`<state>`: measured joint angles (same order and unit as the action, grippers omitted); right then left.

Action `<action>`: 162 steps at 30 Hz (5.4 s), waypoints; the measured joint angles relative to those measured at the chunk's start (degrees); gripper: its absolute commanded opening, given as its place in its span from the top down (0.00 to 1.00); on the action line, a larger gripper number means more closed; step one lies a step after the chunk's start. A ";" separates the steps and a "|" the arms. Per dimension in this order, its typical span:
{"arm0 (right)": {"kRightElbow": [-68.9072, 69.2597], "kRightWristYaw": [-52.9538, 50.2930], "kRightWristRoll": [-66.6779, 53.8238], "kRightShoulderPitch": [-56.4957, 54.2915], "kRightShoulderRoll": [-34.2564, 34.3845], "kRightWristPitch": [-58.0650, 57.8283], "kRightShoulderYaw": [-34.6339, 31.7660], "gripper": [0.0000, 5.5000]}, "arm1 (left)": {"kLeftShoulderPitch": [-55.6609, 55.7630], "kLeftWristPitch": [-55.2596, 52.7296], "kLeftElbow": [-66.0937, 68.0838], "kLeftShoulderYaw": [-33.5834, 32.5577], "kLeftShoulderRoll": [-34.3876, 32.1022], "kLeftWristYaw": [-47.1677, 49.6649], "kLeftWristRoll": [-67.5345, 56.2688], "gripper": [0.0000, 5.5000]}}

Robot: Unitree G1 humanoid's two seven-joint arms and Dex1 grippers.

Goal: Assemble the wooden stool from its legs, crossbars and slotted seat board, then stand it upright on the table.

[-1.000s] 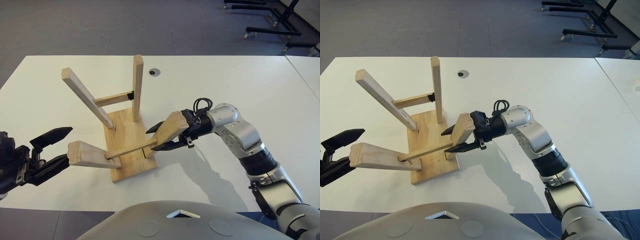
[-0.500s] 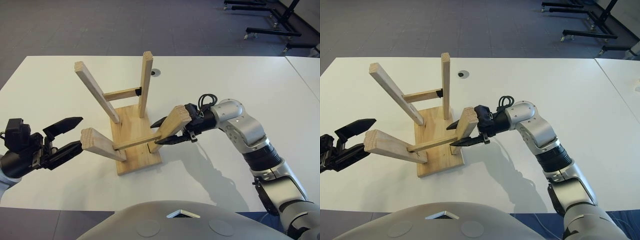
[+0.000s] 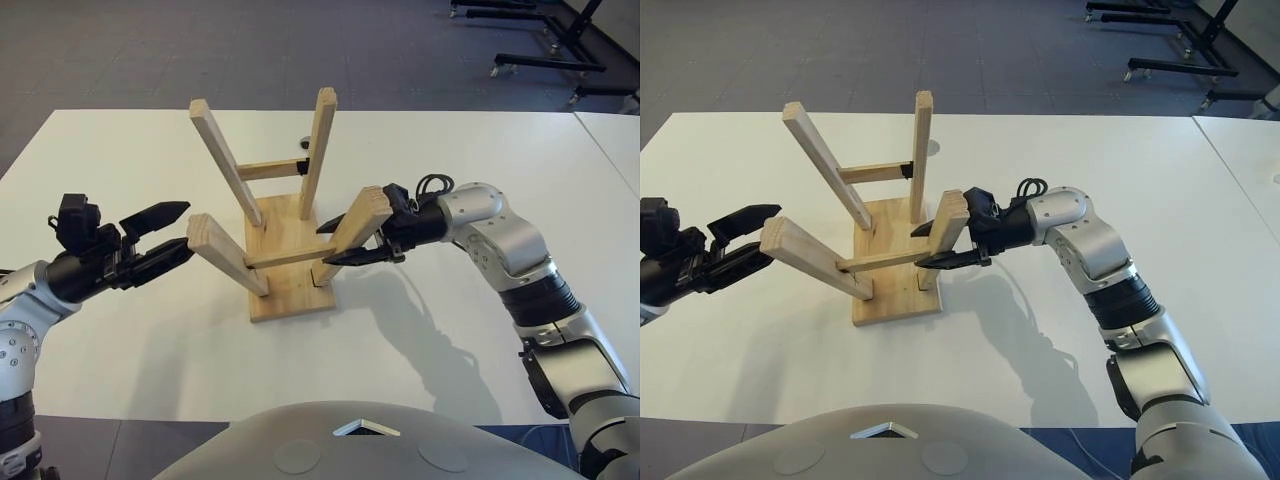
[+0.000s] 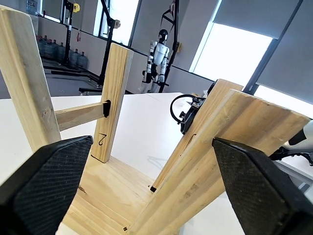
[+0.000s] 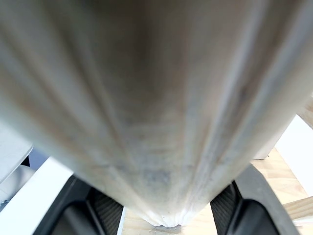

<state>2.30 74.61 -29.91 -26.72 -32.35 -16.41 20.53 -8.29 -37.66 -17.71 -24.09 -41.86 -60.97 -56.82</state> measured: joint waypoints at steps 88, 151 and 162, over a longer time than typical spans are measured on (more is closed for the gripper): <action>25.01 -19.54 -47.65 -4.25 6.02 -15.00 -32.85 0.20 | 29.80 0.73 -20.41 7.13 -0.40 37.85 -48.48 0.18; -39.79 -25.70 5.19 -12.57 16.93 26.75 -28.20 0.20 | 13.41 13.05 -0.44 21.78 -10.14 17.97 34.94 0.18; -10.39 -9.19 -6.45 3.94 13.07 12.40 -26.91 0.20 | 14.11 20.45 7.58 23.87 -5.60 20.50 45.33 0.18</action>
<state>-8.09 65.42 -36.37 -22.78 -19.28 -4.01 -6.38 5.82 -17.21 -10.13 -0.23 -47.47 -40.47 -11.49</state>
